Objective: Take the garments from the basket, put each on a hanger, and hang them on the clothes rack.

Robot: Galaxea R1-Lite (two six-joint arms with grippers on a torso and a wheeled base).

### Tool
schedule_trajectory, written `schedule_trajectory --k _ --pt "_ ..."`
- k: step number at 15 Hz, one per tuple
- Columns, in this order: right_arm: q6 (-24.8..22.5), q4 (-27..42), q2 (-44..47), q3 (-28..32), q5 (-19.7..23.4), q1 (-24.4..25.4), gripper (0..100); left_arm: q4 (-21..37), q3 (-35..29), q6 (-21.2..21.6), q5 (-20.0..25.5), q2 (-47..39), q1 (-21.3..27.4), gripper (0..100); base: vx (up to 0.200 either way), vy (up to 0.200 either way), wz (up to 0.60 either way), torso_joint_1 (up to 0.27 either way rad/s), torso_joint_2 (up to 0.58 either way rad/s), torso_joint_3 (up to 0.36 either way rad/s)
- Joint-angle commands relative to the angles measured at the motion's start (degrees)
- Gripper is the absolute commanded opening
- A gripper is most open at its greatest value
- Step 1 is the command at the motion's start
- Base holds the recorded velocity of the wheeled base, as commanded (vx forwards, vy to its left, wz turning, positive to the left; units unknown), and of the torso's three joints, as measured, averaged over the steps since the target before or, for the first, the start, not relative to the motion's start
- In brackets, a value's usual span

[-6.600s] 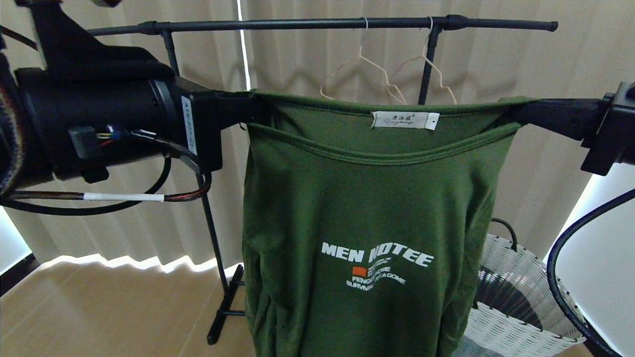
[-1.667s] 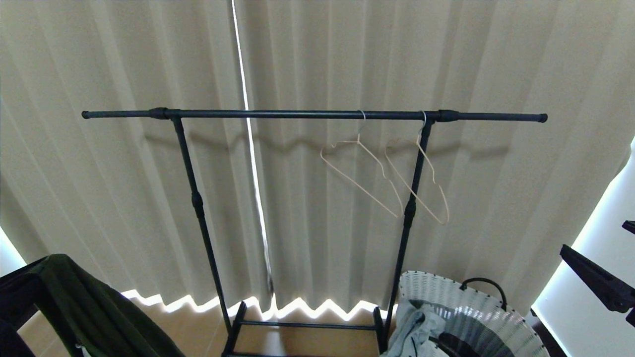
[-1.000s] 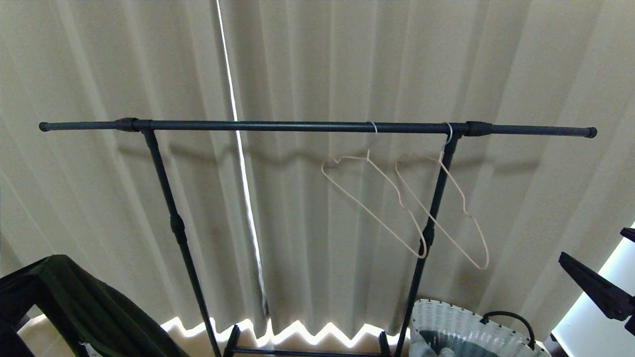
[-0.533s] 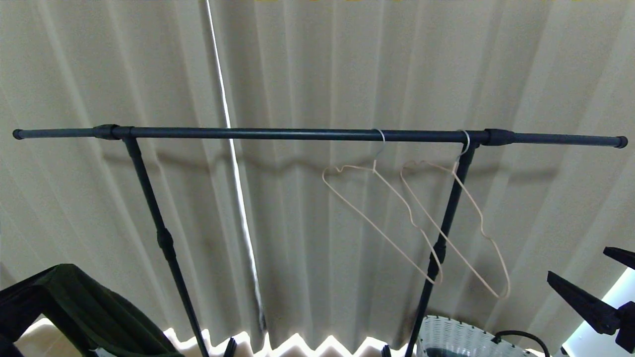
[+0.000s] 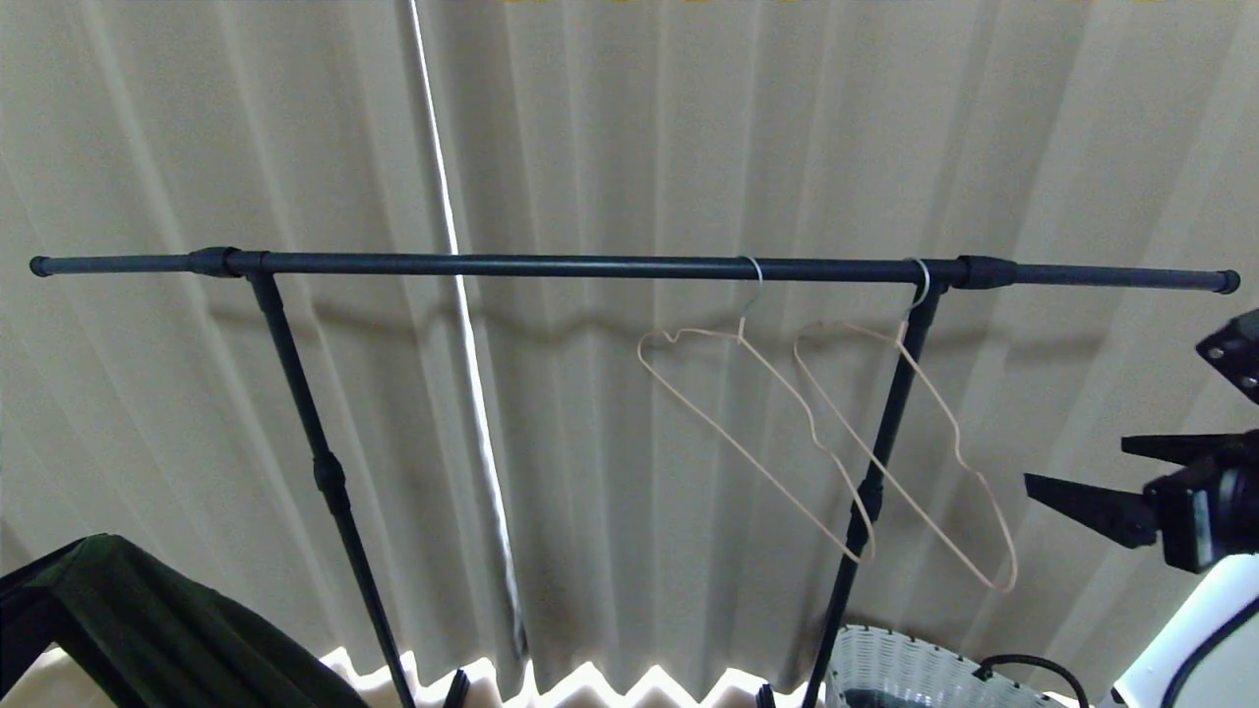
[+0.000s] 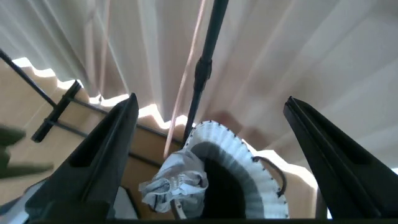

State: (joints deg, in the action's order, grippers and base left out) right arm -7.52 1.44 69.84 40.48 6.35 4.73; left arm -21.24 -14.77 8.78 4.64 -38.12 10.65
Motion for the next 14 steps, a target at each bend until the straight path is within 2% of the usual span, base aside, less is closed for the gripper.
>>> schedule_trajectory --k 1,3,5,7,9,11,14 --pt "5.32 0.41 14.1 7.33 -5.21 7.22 100 -0.03 0.01 0.01 0.37 0.24 0.07 0 0.0 0.0 0.0 0.0 0.0 0.0" --pt "8.66 0.41 18.49 10.93 -6.88 10.12 100 -0.03 0.01 0.01 0.54 0.33 0.07 0 0.0 0.0 0.0 0.0 0.0 0.0" --pt "8.84 0.41 22.45 13.39 -6.97 10.04 100 -0.03 0.01 0.01 0.63 0.59 0.07 0 0.0 0.0 0.0 0.0 0.0 0.0" --pt "9.19 0.32 26.58 15.59 -8.99 9.77 100 -0.03 0.01 0.1 0.63 0.68 0.07 0 0.0 0.0 0.0 0.0 0.0 0.0" --pt "10.42 -1.35 28.69 15.41 -11.71 9.68 100 -0.03 -0.08 0.1 0.63 0.77 0.07 0 0.0 0.0 0.0 0.0 0.0 0.0" --pt "11.04 -4.34 28.6 14.27 -12.24 9.68 100 -0.03 -0.08 0.1 0.63 1.12 0.07 0 0.0 0.0 0.0 0.0 0.0 0.0" --pt "11.21 -4.6 27.89 13.04 -13.12 9.07 100 -0.03 -0.08 0.1 0.63 1.21 0.07 0 0.0 0.0 0.0 0.0 0.0 0.0"
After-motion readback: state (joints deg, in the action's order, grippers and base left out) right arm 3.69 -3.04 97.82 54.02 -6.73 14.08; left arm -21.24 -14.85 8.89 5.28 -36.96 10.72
